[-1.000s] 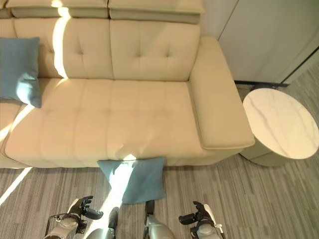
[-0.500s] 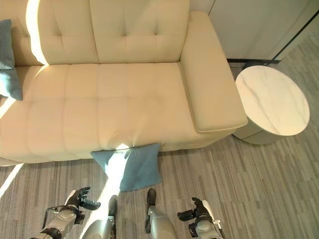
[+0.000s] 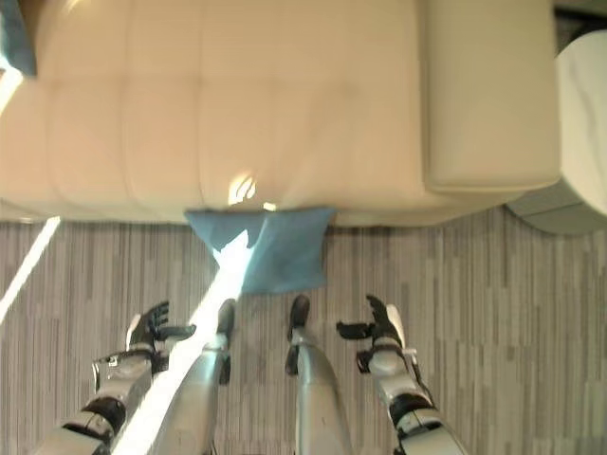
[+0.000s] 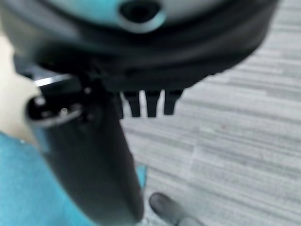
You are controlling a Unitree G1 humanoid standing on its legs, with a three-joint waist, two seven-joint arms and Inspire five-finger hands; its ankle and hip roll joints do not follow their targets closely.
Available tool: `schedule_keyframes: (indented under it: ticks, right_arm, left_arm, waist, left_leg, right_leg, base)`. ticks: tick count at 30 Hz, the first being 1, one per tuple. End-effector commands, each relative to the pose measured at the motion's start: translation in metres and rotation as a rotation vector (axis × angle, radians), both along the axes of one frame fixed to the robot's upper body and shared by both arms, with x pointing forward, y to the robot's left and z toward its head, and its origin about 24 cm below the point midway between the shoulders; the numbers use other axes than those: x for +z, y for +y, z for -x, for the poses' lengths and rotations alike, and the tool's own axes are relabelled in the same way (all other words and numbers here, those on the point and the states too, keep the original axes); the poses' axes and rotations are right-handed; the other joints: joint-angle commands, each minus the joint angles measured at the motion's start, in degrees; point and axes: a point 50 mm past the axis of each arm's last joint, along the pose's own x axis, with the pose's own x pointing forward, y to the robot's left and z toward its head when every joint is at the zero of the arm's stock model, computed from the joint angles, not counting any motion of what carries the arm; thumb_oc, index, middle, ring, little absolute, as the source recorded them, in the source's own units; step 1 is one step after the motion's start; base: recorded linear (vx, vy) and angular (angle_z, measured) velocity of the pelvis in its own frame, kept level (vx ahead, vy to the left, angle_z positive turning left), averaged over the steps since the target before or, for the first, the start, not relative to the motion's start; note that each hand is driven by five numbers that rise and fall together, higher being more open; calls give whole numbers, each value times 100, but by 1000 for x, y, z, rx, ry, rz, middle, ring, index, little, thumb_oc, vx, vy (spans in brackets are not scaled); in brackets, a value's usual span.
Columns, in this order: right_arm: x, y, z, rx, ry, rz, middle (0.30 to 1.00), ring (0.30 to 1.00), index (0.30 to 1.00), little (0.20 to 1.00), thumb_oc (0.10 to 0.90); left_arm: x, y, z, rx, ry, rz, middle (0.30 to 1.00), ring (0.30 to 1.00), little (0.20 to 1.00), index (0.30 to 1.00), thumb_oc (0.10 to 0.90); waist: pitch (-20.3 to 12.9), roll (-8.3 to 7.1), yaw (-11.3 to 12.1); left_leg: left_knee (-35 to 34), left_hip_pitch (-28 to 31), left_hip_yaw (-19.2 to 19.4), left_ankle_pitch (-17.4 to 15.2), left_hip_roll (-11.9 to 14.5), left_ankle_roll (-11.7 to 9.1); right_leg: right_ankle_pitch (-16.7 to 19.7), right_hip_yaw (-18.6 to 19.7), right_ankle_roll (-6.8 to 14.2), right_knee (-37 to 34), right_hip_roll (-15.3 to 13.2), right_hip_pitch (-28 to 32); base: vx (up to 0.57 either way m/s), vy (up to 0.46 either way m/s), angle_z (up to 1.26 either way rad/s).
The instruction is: Pick up all the scattered cushions and arrange them neatly on the sofa.
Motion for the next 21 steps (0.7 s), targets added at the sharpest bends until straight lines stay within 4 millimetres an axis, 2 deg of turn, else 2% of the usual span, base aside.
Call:
schedule_keyframes:
  ticks: [1, 3, 4, 5, 6, 7, 8, 9, 11, 12, 14, 15, 17, 21]
  right_arm:
    - [72, -15, -43, -55, -345, 77, 900, 900, 900, 900, 800]
    - [105, -14, -61, -52, -465, 96, 900, 900, 900, 900, 800]
    - [105, -14, -61, -52, -465, 96, 900, 900, 900, 900, 800]
    - [131, -12, -73, -54, -559, 101, 900, 900, 900, 900, 800]
    - [144, -11, -78, -52, -604, 111, 900, 900, 900, 900, 800]
    - [167, -8, -87, -56, -682, 117, 900, 900, 900, 900, 800]
    - [175, -7, -90, -56, -707, 120, 900, 900, 900, 900, 800]
    - [175, -7, -90, -56, -708, 120, 900, 900, 900, 900, 800]
    - [199, -1, -98, -49, -785, 124, 900, 900, 900, 900, 800]
    - [199, -1, -98, -49, -786, 124, 900, 900, 900, 900, 800]
    - [215, 4, -103, -50, -830, 130, 900, 900, 900, 900, 800]
    - [215, 4, -103, -50, -831, 129, 900, 900, 900, 900, 800]
    - [228, 10, -108, -35, -862, 137, 900, 900, 900, 900, 800]
    - [236, 18, -112, -5, -873, 139, 900, 900, 900, 900, 800]
  left_arm:
    - [54, 9, -43, 104, -290, -13, 900, 900, 900, 900, 800]
    - [79, 8, -61, 76, -374, -46, 900, 900, 900, 900, 800]
    - [79, 8, -61, 76, -374, -46, 900, 900, 900, 900, 800]
    - [102, 5, -76, 56, -459, -61, 900, 900, 900, 900, 800]
    - [113, 4, -82, 47, -497, -71, 900, 900, 900, 900, 800]
    - [132, 1, -92, 33, -561, -83, 900, 900, 900, 900, 800]
    - [140, 0, -95, 29, -581, -89, 900, 900, 900, 900, 800]
    - [140, 0, -96, 29, -582, -89, 900, 900, 900, 900, 800]
    - [162, -2, -105, 9, -644, -116, 900, 900, 900, 900, 800]
    - [162, -2, -105, 10, -645, -117, 900, 900, 900, 900, 800]
    - [181, -4, -113, -9, -687, -152, 900, 900, 900, 900, 800]
    - [181, -3, -114, -8, -688, -152, 900, 900, 900, 900, 800]
    - [199, -6, -122, -24, -725, -176, 900, 900, 900, 900, 800]
    - [215, -15, -127, -59, -775, -178, 900, 900, 900, 900, 800]
  waist:
    - [-388, -33, -101]
    - [-389, -5, -142]
    - [-395, -5, -142]
    - [-401, 26, -187]
    - [-405, 33, -199]
    - [-379, 48, -218]
    - [-381, 43, -227]
    - [-397, 41, -228]
    - [-346, 52, -252]
    - [-357, 49, -253]
    - [-324, 59, -269]
    - [-333, 57, -271]
    - [-314, 49, -303]
    - [-292, 42, -321]
  left_leg:
    - [1357, -2099, 254, -399, -62, 6]
    - [1748, -2728, 249, -469, -56, 12]
    - [1751, -2736, 249, -470, -56, 12]
    - [2228, -3352, 224, -581, -76, 35]
    - [2444, -3620, 219, -644, -83, 55]
    - [2906, -4077, 221, -790, -138, 104]
    - [3141, -4320, 223, -866, -158, 118]
    - [3175, -4362, 226, -882, -160, 118]
    - [3798, -4959, 260, -1096, -218, 175]
    - [3825, -4993, 263, -1108, -220, 176]
    - [4212, -5397, 260, -1251, -238, 238]
    - [4232, -5424, 262, -1260, -239, 238]
    - [4490, -5743, 255, -1364, -267, 291]
    - [4633, -5954, 261, -1405, -298, 312]
  right_leg:
    - [-996, 271, 446, 1530, -344, -1761]
    - [-1122, 354, 406, 1992, -375, -2381]
    - [-1124, 355, 406, 1996, -375, -2389]
    - [-1261, 484, 364, 2507, -412, -3003]
    - [-1346, 531, 341, 2772, -425, -3277]
    - [-1531, 612, 258, 3250, -412, -3719]
    - [-1623, 654, 225, 3470, -433, -3938]
    - [-1639, 660, 225, 3503, -436, -3981]
    - [-1866, 806, 128, 4039, -485, -4524]
    - [-1879, 812, 129, 4067, -488, -4560]
    - [-1998, 896, 90, 4433, -522, -4944]
    - [-2008, 901, 90, 4454, -524, -4972]
    - [-2084, 989, 77, 4703, -526, -5280]
    - [-2095, 1058, 80, 4851, -527, -5503]
  base:
    - [-334, 53, 10]
    - [-95, 39, 6]
    - [-30, 40, 14]
    - [-7, 39, 20]
    - [10, 65, 21]
    - [44, 42, 10]
    - [48, 31, 12]
    - [65, 19, 12]
    - [102, 35, 8]
    - [103, 32, 1]
    - [103, 25, 1]
    - [91, 21, 4]
    - [80, 26, 7]
    - [41, 13, 0]
